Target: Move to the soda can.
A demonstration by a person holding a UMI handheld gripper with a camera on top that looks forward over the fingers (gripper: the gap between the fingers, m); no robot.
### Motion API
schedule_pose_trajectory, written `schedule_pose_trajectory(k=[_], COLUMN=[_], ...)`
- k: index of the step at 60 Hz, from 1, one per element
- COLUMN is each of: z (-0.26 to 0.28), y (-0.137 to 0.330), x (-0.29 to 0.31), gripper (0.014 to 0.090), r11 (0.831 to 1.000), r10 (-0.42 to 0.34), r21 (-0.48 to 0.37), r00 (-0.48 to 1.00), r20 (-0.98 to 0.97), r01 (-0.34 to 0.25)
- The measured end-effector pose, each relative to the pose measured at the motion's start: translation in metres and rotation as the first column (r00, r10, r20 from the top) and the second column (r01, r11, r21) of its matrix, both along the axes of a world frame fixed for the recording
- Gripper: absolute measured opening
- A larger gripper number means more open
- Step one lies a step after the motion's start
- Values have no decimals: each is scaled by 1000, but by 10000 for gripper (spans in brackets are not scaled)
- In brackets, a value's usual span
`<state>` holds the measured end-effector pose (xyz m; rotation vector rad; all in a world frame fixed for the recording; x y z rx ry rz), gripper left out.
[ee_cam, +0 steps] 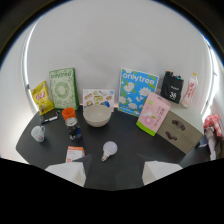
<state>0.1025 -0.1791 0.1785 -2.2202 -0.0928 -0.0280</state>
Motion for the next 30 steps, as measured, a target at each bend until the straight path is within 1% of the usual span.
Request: schedule_pose_trajectory(k=[14,15,16,24,30], z=[5,4,3,-8,-12], y=[-20,-23,-26,-48,-52], x=[-13,-16,-19,-60,-102], gripper=[858,813,854,851,862], r11=[999,999,999,998,998], r10=[-32,-35,-38,-53,-42], r21=[19,20,22,20,34], r00=[999,999,999,999,999], r20=[27,27,26,8,-23], r01=[32,35,37,53,43])
